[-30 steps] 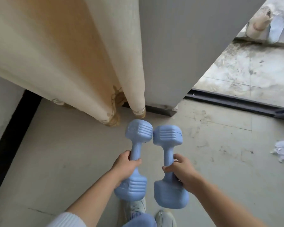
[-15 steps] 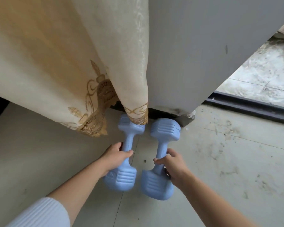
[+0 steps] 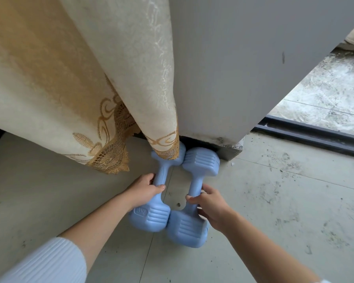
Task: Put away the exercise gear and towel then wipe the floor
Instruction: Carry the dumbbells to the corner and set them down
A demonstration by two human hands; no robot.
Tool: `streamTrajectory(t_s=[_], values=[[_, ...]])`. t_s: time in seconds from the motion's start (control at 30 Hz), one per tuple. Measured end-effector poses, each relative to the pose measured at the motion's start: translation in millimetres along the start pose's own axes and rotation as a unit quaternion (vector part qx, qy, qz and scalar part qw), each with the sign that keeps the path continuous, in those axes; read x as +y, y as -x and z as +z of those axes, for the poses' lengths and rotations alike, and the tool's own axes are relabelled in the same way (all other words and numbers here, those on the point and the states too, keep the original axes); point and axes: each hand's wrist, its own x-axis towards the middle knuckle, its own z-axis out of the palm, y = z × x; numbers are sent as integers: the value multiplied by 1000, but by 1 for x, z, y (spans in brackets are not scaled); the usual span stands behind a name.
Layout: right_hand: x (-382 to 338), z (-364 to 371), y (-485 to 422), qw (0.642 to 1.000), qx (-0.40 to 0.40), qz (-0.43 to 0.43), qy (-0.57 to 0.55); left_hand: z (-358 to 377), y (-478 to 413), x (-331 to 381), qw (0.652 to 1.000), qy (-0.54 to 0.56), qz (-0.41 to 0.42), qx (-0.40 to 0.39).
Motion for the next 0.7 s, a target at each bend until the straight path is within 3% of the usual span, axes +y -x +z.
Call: streamTrajectory(t_s=[0.37,0.5,0.6,0.7], values=[[3,-1,-4,999,22,-39,18,0,2,-8,1000,4,6,2],[-3,1,3,991,42,-45,118,1,4,-4,998,-56,0,16],[-14,0,29,966,61,-49,247,-3,19,12,990,-131,-14,40],[-40,1,76,948,85,-44,303,-9,61,40,987,-145,-32,67]])
